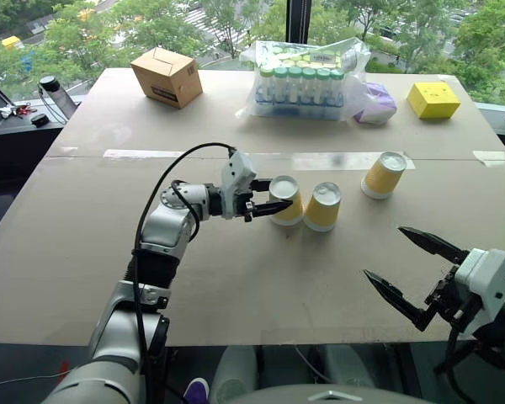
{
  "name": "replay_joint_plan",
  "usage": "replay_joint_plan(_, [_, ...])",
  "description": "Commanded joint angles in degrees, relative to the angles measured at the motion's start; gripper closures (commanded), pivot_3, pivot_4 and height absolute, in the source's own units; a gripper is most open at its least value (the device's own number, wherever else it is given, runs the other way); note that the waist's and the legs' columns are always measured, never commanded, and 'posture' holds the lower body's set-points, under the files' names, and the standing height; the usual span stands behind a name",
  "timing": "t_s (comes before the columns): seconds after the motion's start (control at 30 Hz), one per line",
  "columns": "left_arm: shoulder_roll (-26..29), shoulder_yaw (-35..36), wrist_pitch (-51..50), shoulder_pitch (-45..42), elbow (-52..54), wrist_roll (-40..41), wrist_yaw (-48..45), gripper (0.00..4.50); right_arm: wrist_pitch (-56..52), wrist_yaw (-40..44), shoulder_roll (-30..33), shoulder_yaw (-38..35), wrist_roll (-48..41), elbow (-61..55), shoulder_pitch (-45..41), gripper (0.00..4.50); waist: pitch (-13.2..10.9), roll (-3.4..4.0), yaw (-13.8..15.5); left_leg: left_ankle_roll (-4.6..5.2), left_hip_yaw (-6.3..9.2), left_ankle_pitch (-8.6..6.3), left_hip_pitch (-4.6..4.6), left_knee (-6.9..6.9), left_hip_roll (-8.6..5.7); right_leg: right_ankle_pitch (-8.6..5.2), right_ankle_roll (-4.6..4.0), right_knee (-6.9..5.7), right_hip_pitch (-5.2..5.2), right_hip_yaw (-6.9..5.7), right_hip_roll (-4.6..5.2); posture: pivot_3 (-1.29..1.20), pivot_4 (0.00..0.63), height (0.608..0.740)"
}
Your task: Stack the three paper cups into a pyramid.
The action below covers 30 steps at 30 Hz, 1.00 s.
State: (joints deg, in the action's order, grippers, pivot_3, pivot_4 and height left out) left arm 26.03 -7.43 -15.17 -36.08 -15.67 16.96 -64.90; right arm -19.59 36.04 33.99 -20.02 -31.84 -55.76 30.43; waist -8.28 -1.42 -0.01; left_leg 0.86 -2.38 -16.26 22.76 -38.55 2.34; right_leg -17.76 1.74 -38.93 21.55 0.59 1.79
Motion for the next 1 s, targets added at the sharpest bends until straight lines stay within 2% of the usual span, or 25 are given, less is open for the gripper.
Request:
replay_joint_plan(0.03, [0.36,-0.1,1.68,-1.24,-0.13,-0.66,-0.9,1.76,0.53,1.77,1.54,-4.35,-4.67,-1.56,-0.11,0.0,0.0,0.0,0.0,0.0,0.0,0.0,0.0,0.0,0.0,0.0,0.0,0.0,0.0,0.0,0.0,0.0,0.15,0.74])
replay_joint_plan(0.23, [-0.4,-0.19,4.66,-1.13,-3.73,-2.0,-1.44,1.76,0.5,3.48,3.14,-7.12,-6.2,-0.42,0.64,0.0,0.01,0.0,0.14,0.0,0.0,0.0,0.0,0.0,-0.01,0.0,0.0,0.0,-0.01,0.0,0.0,0.0,0.15,0.74])
replay_joint_plan(0.7, [-2.0,0.09,9.17,-1.55,-8.82,-2.57,-2.41,1.76,0.72,3.48,3.07,-7.08,-5.39,-0.88,1.56,0.0,0.07,0.01,0.72,0.02,0.04,0.0,-0.03,-0.12,-0.01,0.01,0.02,-0.05,-0.09,-0.02,-0.02,0.0,0.15,0.74])
replay_joint_plan(0.77, [-1.98,0.3,8.57,-1.44,-8.56,-2.18,-2.62,1.08,0.81,3.43,3.02,-6.89,-5.19,-0.91,1.67,0.0,0.07,0.01,0.72,0.02,0.03,0.0,-0.03,-0.13,-0.01,0.02,0.03,-0.05,-0.09,-0.01,-0.02,0.0,0.15,0.74])
replay_joint_plan(0.8, [-1.95,0.42,8.3,-1.33,-8.25,-1.9,-2.8,0.87,0.85,3.43,3.0,-6.81,-5.13,-0.91,1.7,0.0,0.07,0.01,0.72,0.02,0.04,0.0,-0.03,-0.15,-0.01,0.02,0.04,-0.06,-0.1,-0.01,-0.03,0.0,0.15,0.74])
replay_joint_plan(0.87, [-1.79,0.77,7.74,-0.95,-7.45,-1.38,-3.12,0.04,0.91,3.47,2.99,-6.64,-5.03,-0.86,1.7,0.0,0.07,0.01,0.69,0.02,0.05,0.0,-0.02,-0.16,-0.02,0.02,0.04,-0.06,-0.09,-0.01,-0.04,0.0,0.15,0.74])
replay_joint_plan(1.0, [-0.54,1.32,5.77,0.26,-5.67,-0.26,-4.62,0.04,0.94,3.62,3.15,-6.31,-5.01,-0.37,1.17,0.0,0.07,0.01,0.65,0.02,0.05,0.0,0.0,-0.16,-0.01,0.02,0.04,-0.04,-0.09,-0.02,-0.04,0.0,0.15,0.74])
